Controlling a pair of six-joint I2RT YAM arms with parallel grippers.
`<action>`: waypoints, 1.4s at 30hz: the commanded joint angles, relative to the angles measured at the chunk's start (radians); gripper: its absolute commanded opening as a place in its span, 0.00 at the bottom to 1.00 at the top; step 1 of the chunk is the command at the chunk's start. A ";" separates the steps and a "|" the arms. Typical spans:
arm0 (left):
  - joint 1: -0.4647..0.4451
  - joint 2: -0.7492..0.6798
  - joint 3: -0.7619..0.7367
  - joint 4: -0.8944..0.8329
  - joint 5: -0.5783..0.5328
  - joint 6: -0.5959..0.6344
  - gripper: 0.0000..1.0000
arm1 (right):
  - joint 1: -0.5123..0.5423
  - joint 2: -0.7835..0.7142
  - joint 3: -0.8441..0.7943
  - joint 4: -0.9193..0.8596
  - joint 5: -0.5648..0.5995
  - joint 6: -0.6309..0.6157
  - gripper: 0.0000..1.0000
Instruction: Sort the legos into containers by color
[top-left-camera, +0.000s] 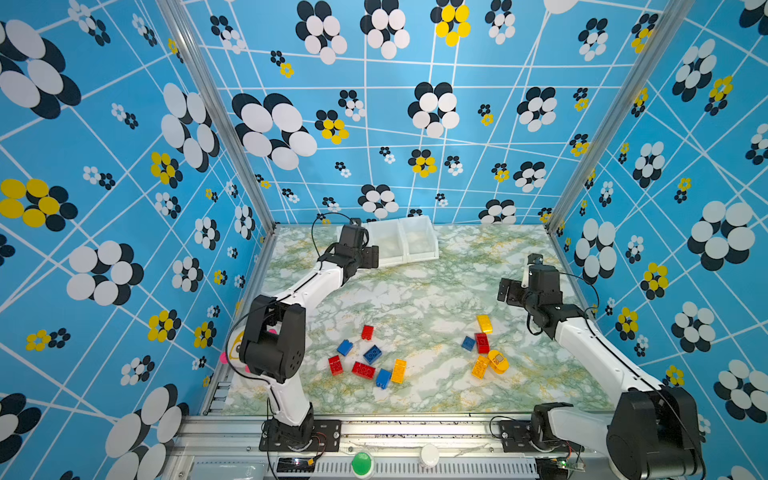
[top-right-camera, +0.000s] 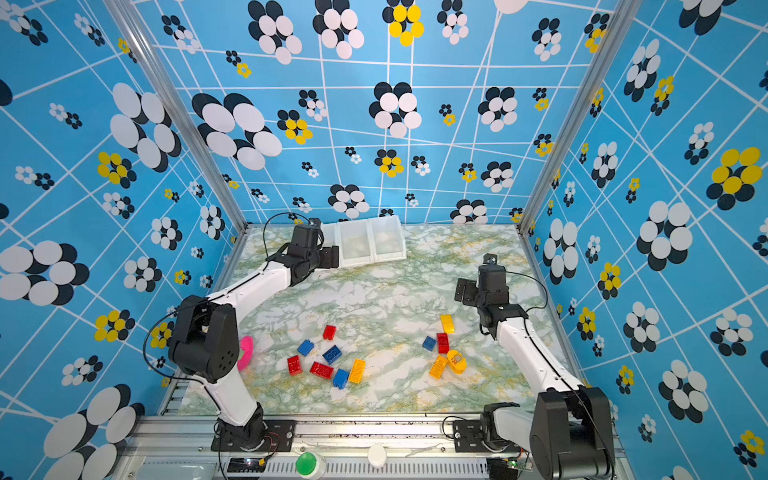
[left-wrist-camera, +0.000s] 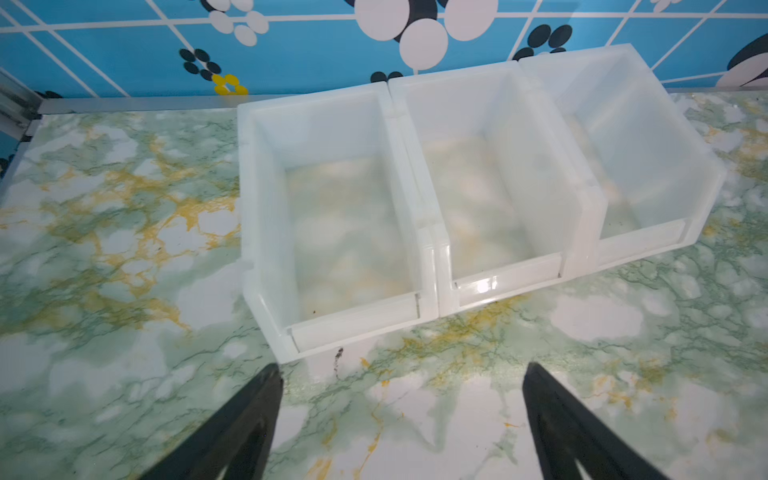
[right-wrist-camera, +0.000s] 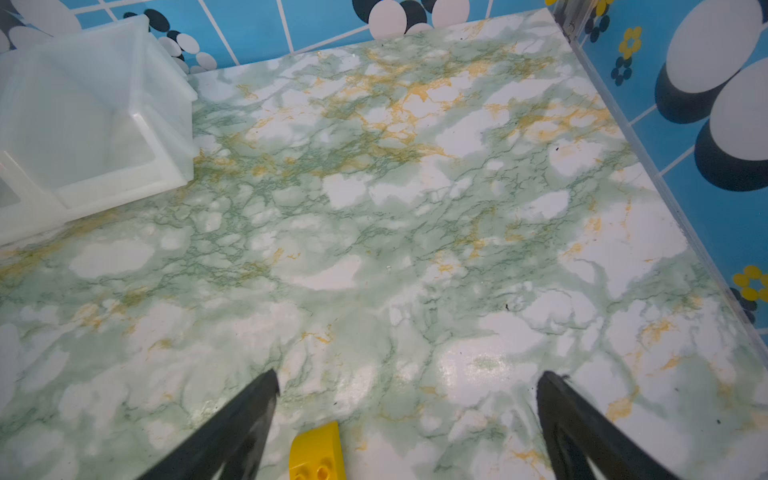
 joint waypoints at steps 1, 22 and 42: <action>-0.005 0.086 0.149 -0.222 -0.005 -0.076 0.88 | 0.007 0.016 0.047 -0.109 -0.019 0.027 0.99; -0.007 0.542 0.754 -0.506 -0.037 -0.172 0.68 | 0.011 0.042 0.129 -0.160 -0.065 0.038 0.99; -0.033 0.582 0.817 -0.580 -0.035 -0.187 0.24 | 0.056 0.042 0.148 -0.192 -0.050 0.040 0.99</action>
